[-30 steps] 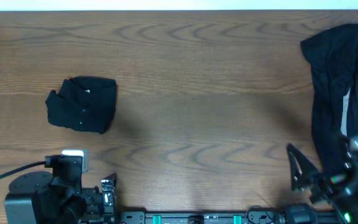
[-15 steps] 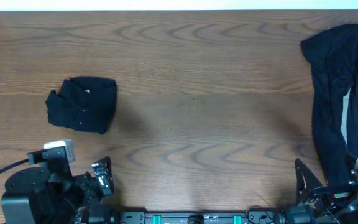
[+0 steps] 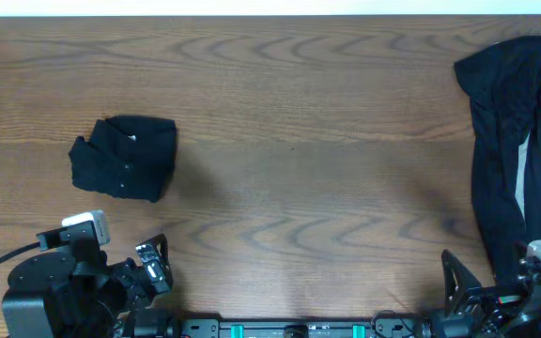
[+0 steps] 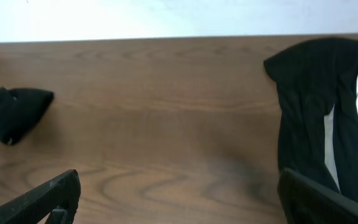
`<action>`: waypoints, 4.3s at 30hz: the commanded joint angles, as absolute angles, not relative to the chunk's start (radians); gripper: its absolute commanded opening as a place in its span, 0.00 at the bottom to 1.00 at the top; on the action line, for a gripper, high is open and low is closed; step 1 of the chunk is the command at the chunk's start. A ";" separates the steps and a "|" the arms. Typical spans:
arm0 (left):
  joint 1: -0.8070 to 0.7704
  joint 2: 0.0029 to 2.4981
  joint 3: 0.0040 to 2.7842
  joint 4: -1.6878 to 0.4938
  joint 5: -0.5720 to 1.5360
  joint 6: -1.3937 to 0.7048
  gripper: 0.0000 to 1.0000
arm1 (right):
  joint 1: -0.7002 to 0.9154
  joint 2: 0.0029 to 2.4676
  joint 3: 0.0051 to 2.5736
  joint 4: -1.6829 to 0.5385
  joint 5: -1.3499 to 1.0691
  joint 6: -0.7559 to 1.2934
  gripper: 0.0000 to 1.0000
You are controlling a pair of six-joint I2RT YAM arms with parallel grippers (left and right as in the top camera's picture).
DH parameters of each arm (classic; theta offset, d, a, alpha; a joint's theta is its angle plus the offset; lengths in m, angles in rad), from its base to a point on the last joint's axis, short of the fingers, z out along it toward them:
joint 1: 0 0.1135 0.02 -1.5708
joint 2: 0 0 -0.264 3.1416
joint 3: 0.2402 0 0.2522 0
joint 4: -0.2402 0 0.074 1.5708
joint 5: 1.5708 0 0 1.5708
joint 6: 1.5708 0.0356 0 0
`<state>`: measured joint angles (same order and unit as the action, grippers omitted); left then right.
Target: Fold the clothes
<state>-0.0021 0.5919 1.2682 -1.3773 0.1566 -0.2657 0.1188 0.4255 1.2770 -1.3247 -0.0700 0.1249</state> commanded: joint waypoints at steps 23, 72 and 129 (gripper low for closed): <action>-0.006 0.593 1.263 -1.376 0.148 -0.275 0.98 | 0.093 0.012 0.428 -0.740 -0.017 0.127 0.99; -0.006 0.593 1.263 -1.376 0.148 -0.275 0.98 | 0.091 0.006 0.151 -0.580 -0.034 0.205 0.99; 0.035 0.002 0.083 -0.259 0.322 -0.075 0.98 | 0.091 0.006 0.151 -0.580 -0.034 0.205 0.99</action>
